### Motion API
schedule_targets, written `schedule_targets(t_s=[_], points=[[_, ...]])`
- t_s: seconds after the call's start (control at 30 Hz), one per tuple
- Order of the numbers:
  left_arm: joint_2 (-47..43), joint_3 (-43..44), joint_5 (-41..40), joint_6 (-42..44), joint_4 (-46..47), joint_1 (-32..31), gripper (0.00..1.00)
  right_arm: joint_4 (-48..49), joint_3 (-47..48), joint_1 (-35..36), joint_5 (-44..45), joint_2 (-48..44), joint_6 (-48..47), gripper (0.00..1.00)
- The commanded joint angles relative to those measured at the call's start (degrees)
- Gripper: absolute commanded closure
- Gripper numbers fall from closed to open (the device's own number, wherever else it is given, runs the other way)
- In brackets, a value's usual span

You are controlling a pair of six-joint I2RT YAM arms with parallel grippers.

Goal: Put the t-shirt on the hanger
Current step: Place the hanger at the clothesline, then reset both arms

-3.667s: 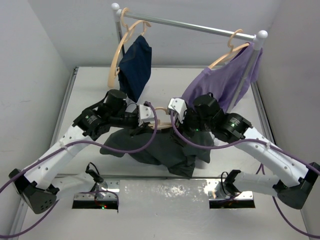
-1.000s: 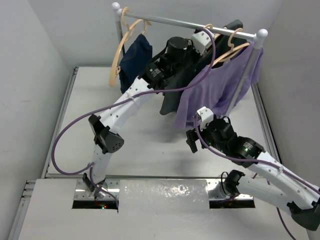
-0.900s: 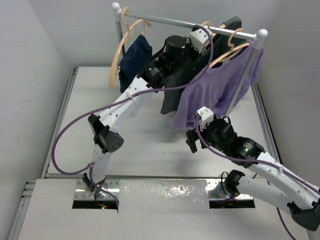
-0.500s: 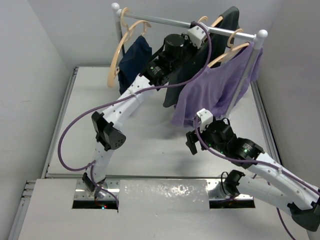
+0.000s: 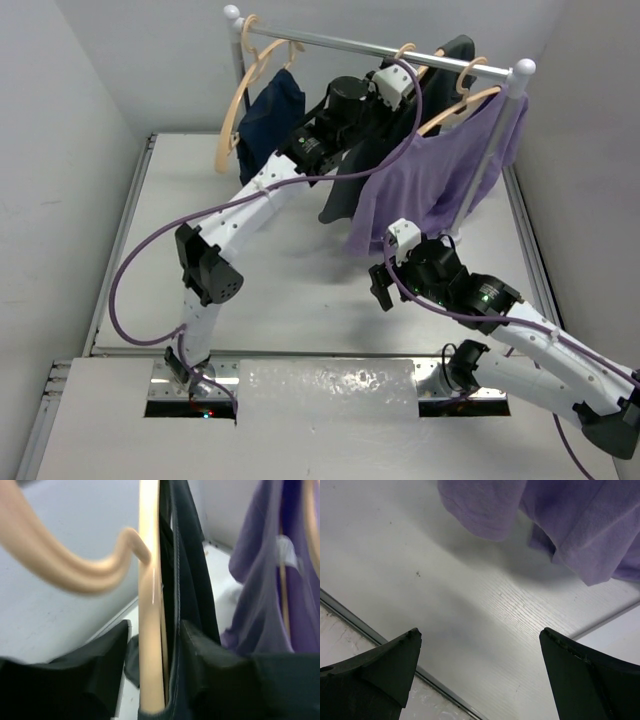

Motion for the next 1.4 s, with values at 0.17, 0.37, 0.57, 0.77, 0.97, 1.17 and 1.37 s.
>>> schedule_targets(t_s=[0.17, 0.37, 0.57, 0.77, 0.97, 1.17, 1.37], points=[[-10.9, -1.3, 6.0, 1.2, -8.8, -0.1, 0.09, -1.7, 1.1, 0.1, 6.7, 1.5, 5.0, 0.01], [-20.6, -11.8, 4.9, 7.1, -14.0, -0.1, 0.00, -5.3, -1.0, 0.1, 12.6, 3.5, 11.9, 0.01], [-33.4, -28.5, -6.8, 14.9, -15.6, -0.1, 0.00, -8.8, -5.0, 0.1, 21.3, 1.7, 21.9, 0.01], [-48.2, -44.3, -14.6, 18.5, -15.8, 4.2, 0.00, -14.7, -8.0, 0.0, 29.3, -4.0, 31.1, 0.01], [-60.8, -65.6, -12.6, 15.3, -14.6, 15.4, 0.00, -16.9, -11.8, -0.5, 34.9, -6.2, 35.6, 0.01], [-70.3, -90.7, -13.0, 14.9, -8.9, 25.7, 0.00, -9.5, -15.2, -4.5, 28.4, -2.5, 28.7, 0.01], [-73.7, -106.5, -19.9, 16.8, 1.4, 30.5, 0.00, -2.4, -15.9, -7.2, 22.8, 4.3, 22.6, 0.01]])
